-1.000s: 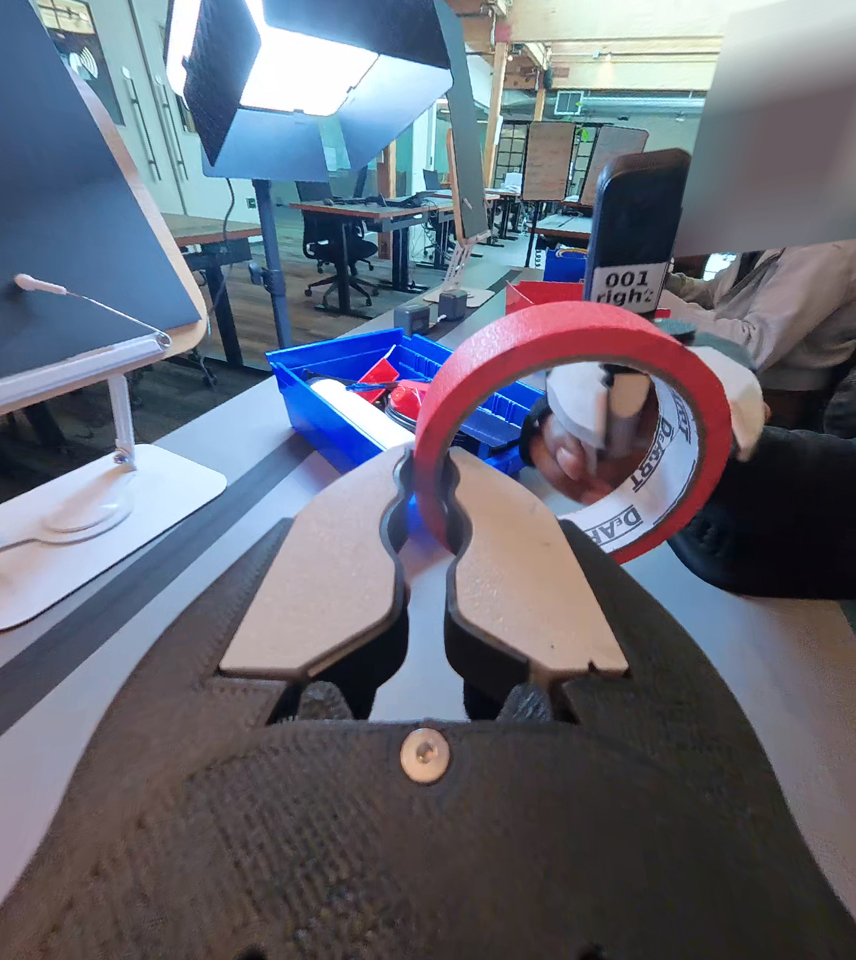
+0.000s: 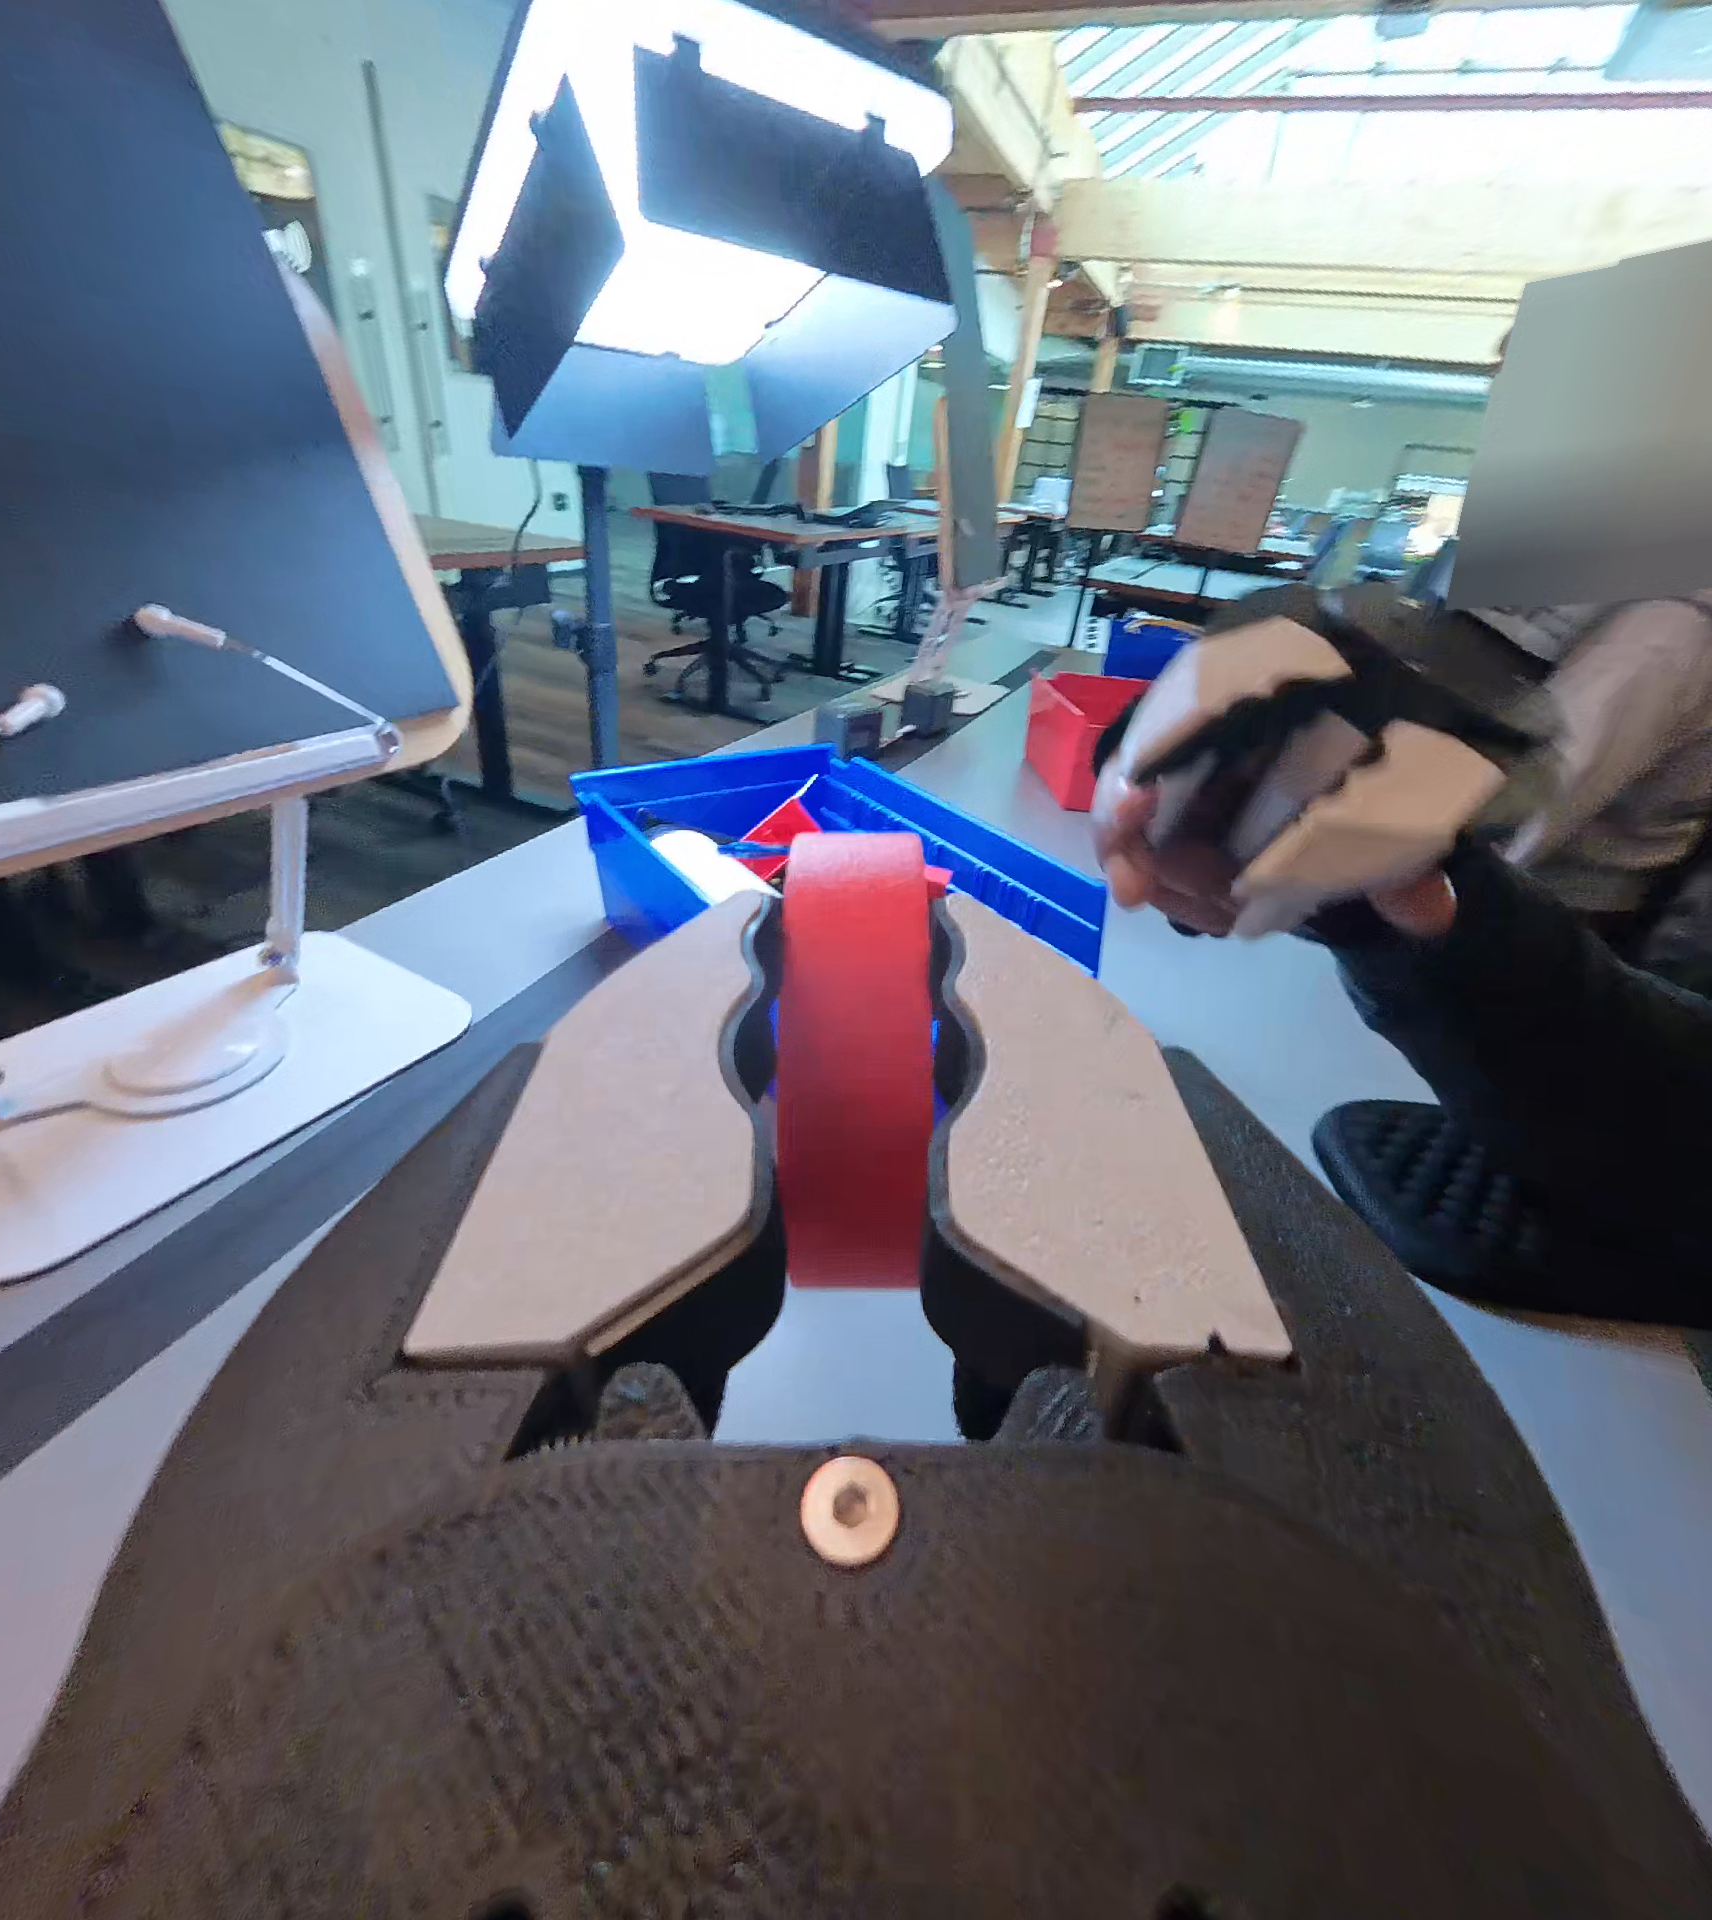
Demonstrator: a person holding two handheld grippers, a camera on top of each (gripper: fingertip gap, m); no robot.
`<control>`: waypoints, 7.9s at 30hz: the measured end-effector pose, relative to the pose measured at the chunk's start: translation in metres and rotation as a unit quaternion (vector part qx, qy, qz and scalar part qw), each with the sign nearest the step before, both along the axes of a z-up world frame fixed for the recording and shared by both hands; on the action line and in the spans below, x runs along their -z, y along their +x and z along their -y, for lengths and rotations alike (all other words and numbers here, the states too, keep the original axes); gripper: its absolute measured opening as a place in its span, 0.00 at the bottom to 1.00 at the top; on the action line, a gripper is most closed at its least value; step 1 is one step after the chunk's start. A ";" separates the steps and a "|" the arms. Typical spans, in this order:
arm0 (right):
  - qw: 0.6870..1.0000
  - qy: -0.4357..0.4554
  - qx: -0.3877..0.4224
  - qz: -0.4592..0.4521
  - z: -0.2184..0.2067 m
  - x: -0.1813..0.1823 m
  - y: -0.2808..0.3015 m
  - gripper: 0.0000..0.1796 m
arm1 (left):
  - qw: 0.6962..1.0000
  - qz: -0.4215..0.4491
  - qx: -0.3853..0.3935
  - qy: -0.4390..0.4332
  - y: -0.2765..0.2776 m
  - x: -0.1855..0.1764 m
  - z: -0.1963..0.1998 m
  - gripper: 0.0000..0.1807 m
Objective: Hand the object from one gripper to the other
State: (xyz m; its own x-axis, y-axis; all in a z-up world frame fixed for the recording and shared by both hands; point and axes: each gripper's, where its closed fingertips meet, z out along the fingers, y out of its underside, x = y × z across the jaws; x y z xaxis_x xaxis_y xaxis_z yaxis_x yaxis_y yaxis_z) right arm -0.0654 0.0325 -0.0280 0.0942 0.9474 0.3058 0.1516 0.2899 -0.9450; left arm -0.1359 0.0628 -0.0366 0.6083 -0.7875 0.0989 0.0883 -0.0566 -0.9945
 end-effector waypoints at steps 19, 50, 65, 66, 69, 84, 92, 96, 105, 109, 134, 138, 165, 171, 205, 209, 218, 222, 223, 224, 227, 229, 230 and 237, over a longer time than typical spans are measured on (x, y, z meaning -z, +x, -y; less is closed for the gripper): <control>0.997 0.047 0.054 0.040 -0.041 0.035 0.003 0.16 | 0.999 -0.039 0.009 0.005 0.000 -0.008 0.011 0.25; 0.922 -0.373 -0.039 -0.097 -0.029 0.007 -0.009 0.52 | 0.719 -0.459 -0.269 0.447 0.020 -0.015 0.015 0.16; 0.962 -0.252 -0.101 -0.021 -0.002 0.032 -0.023 0.63 | 0.748 -0.435 -0.158 0.475 0.071 0.001 0.044 0.27; 0.967 -0.240 -0.082 -0.036 -0.012 0.024 -0.016 0.63 | 0.760 -0.424 -0.162 0.465 0.065 -0.004 0.043 0.28; 0.985 -0.158 -0.002 -0.064 -0.041 -0.004 0.016 0.63 | 0.804 -0.377 -0.192 0.418 0.032 -0.026 0.034 0.28; 0.941 -0.059 0.319 0.098 -0.135 0.008 0.133 0.63 | 0.945 -0.075 -0.249 0.197 -0.097 -0.075 0.016 0.20; 0.915 -0.108 0.338 0.192 -0.194 0.069 0.135 0.63 | 0.954 -0.029 -0.245 0.169 -0.113 -0.083 0.020 0.19; 0.927 -0.081 0.272 0.247 -0.224 0.079 0.125 0.63 | 0.956 -0.007 -0.242 0.168 -0.121 -0.088 0.023 0.18; 0.890 -0.169 0.312 0.286 -0.278 0.128 0.140 0.60 | 0.953 0.007 -0.245 0.178 -0.130 -0.096 0.030 0.17; 0.864 -0.156 0.332 0.346 -0.280 0.131 0.165 0.60 | 0.954 0.010 -0.245 0.170 -0.133 -0.093 0.027 0.17; 0.984 -0.090 0.138 -0.064 -0.013 0.086 0.086 0.00 | 0.811 -0.472 -0.260 -0.228 -0.284 0.090 -0.005 0.22; 0.990 -0.050 0.132 -0.023 -0.005 0.109 0.071 0.00 | 0.707 -0.580 -0.218 -0.339 -0.323 0.148 0.004 0.24; 0.990 -0.077 0.121 -0.014 -0.024 0.134 0.083 0.00 | 0.423 -0.865 0.149 -0.227 -0.358 0.224 0.003 0.12; 0.991 -0.070 0.117 -0.018 -0.023 0.130 0.081 0.00 | 0.579 -0.788 0.063 -0.200 -0.311 0.167 -0.009 0.11; 0.959 -0.171 0.152 0.167 -0.071 0.157 -0.014 0.31 | 0.959 -0.254 0.002 0.124 -0.029 0.025 0.037 0.00; 0.896 -0.206 0.199 0.340 -0.065 0.210 0.003 0.41 | 0.973 -0.198 -0.051 0.108 -0.040 0.030 0.022 0.00; 0.863 -0.236 0.161 0.418 -0.062 0.240 0.012 0.18 | 0.983 -0.146 -0.085 0.069 -0.043 0.034 0.011 0.06; 0.924 -0.149 0.109 0.334 -0.065 0.206 -0.007 0.11 | 0.990 -0.123 -0.068 0.030 -0.036 0.037 0.013 0.15; 0.943 -0.131 0.099 0.289 -0.064 0.181 -0.014 0.11 | 0.991 -0.114 -0.058 0.023 -0.033 0.037 0.015 0.17; 0.966 -0.091 0.072 0.231 -0.059 0.149 -0.021 0.11 | 0.993 -0.102 -0.050 0.018 -0.030 0.035 0.016 0.19; 0.998 -0.002 0.019 0.063 -0.033 0.056 -0.027 0.11 | 0.998 -0.055 -0.013 0.012 -0.016 0.022 0.022 0.21; 1.000 0.014 -0.017 -0.022 -0.014 0.010 -0.026 0.11 | 0.999 -0.023 0.018 0.023 -0.002 0.005 0.029 0.22; 0.998 0.017 -0.030 -0.049 -0.006 -0.007 -0.025 0.11 | 0.999 -0.008 0.034 0.032 0.006 -0.006 0.034 0.23; 0.991 0.006 -0.094 -0.095 0.028 -0.028 -0.028 0.11 | 0.989 0.015 0.099 0.109 0.048 -0.064 0.065 0.21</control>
State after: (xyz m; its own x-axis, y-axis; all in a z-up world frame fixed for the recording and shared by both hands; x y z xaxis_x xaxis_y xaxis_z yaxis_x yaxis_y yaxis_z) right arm -0.0933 0.0040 -0.0003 -0.0258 0.9502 0.3106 -0.0868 0.3074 -0.9476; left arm -0.0880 -0.0026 0.0272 0.4399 -0.8952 -0.0713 0.1268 0.1405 -0.9819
